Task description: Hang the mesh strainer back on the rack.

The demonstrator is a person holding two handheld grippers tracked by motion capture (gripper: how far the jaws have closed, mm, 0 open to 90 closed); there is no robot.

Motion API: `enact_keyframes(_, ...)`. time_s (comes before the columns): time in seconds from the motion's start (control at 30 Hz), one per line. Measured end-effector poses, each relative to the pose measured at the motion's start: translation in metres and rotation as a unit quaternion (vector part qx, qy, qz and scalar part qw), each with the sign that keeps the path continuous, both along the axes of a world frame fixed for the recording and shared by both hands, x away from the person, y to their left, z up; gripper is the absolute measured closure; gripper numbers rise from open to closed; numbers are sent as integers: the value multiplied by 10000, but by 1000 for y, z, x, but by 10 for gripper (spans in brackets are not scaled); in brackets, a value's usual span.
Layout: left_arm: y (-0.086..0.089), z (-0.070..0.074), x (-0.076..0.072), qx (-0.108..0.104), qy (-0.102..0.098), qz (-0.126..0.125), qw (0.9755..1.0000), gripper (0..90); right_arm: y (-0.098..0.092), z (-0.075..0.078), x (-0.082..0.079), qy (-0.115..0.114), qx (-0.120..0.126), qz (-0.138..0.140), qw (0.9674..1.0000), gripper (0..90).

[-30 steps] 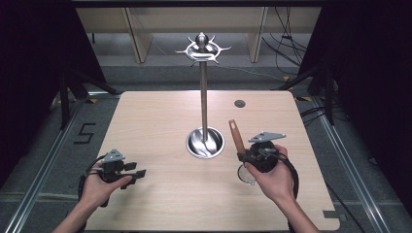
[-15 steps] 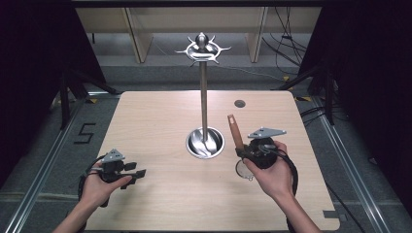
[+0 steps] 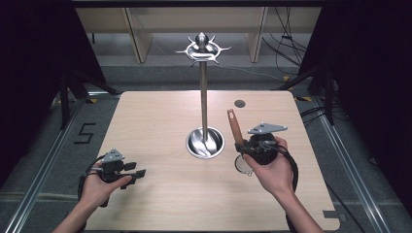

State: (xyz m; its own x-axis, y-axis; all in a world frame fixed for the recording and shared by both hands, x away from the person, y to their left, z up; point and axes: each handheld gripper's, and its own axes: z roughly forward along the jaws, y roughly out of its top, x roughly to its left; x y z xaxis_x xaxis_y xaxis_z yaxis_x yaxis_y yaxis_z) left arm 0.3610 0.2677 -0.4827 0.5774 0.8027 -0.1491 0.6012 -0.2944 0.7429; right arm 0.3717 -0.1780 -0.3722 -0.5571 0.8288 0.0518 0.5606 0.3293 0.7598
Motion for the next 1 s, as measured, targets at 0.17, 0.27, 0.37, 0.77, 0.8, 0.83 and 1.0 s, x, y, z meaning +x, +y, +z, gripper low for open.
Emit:
enact_keyframes(0.17,-1,0,0,-49,-21,18,10000,445,1,6,2,-37,137,-13,9999,713)
enact_keyframes(0.27,0,0,0,-78,24,18,10000,445,2,10,2,-58,166,-57,9998,713)
enact_keyframes(0.37,1,0,0,-47,32,-1,10000,445,2,13,4,-171,109,18,9998,713)
enact_keyframes(0.77,1,1,0,-41,46,-13,10000,444,8,26,5,-304,201,31,9993,714)
enact_keyframes(0.8,1,1,0,-45,44,-13,10000,445,8,27,5,-354,170,54,9992,713)
enact_keyframes(0.83,1,1,0,-40,38,-16,10000,445,8,28,6,-441,107,123,9989,714)
enact_keyframes(1.0,1,0,0,-80,-28,31,10000,444,11,31,7,-446,161,93,9988,713)
